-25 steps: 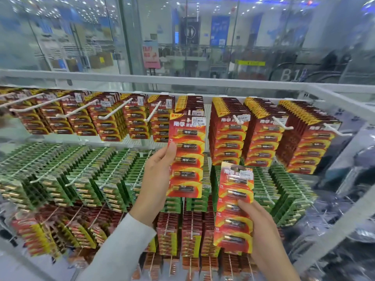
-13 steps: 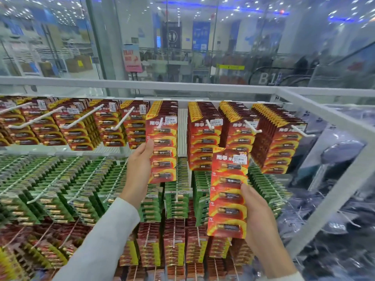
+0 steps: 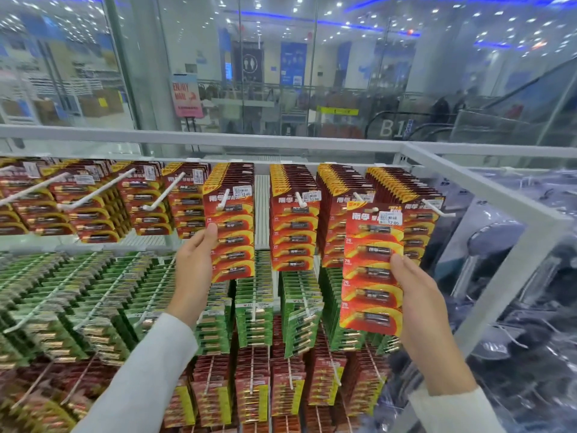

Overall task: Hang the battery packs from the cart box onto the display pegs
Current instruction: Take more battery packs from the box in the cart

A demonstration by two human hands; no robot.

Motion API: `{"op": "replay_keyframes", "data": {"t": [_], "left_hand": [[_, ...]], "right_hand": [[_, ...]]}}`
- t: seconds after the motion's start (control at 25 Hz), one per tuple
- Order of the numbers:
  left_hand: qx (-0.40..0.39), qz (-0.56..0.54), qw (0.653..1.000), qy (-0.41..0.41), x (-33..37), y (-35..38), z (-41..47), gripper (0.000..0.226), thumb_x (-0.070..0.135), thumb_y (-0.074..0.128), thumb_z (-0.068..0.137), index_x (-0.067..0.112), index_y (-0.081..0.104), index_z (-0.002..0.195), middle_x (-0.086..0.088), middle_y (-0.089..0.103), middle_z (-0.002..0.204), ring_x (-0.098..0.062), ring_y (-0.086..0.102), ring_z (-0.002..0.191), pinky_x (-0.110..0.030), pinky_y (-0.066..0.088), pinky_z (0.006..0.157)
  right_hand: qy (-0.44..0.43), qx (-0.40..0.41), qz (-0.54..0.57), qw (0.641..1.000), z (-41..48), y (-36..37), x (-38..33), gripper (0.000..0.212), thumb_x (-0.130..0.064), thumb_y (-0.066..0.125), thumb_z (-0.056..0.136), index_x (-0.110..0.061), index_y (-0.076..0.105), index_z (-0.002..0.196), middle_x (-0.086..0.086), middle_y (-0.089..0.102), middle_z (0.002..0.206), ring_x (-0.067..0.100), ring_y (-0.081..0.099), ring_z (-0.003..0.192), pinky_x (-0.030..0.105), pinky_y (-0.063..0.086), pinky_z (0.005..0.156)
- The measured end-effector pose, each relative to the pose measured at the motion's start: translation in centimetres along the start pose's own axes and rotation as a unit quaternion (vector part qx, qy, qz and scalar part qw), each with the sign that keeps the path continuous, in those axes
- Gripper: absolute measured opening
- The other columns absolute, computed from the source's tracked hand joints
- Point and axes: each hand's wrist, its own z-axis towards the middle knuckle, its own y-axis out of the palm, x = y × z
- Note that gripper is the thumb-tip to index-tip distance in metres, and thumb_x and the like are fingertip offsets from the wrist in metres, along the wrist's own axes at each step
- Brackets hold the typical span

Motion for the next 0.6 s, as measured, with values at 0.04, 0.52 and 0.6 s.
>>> {"op": "replay_keyframes", "data": {"t": [0.04, 0.52, 0.6], "left_hand": [[0.000, 0.004, 1.000, 0.004, -0.1, -0.1, 0.0, 0.029, 0.042, 0.053, 0.106, 0.022, 0.072, 0.111, -0.002, 0.081, 0.100, -0.023, 0.079, 0.088, -0.041, 0.062, 0.077], [0.008, 0.082, 0.995, 0.057, -2.1, -2.2, 0.0, 0.022, 0.030, 0.059, 0.106, 0.020, 0.069, 0.122, 0.002, 0.077, 0.109, -0.019, 0.075, 0.102, -0.042, 0.061, 0.090], [0.003, 0.094, 0.994, 0.061, -2.8, -3.0, -0.3, 0.021, 0.030, 0.060, 0.105, 0.021, 0.070, 0.122, 0.002, 0.076, 0.112, -0.020, 0.073, 0.106, -0.042, 0.059, 0.093]], "right_hand": [[0.006, 0.002, -0.001, 1.000, 0.2, 0.1, 0.2, 0.022, -0.043, 0.055, 0.101, -0.031, 0.067, 0.114, -0.004, 0.079, 0.096, 0.021, 0.078, 0.084, 0.043, 0.060, 0.077], [-0.061, 0.003, -0.115, 0.991, 7.5, 2.9, 1.7, 0.033, -0.045, 0.044, 0.107, -0.026, 0.069, 0.096, -0.006, 0.077, 0.085, 0.011, 0.075, 0.078, 0.026, 0.057, 0.063], [-0.073, 0.012, -0.122, 0.990, 7.9, 2.5, 2.5, 0.032, -0.045, 0.048, 0.105, -0.023, 0.069, 0.097, -0.002, 0.076, 0.091, 0.014, 0.074, 0.083, 0.029, 0.057, 0.069]]}}
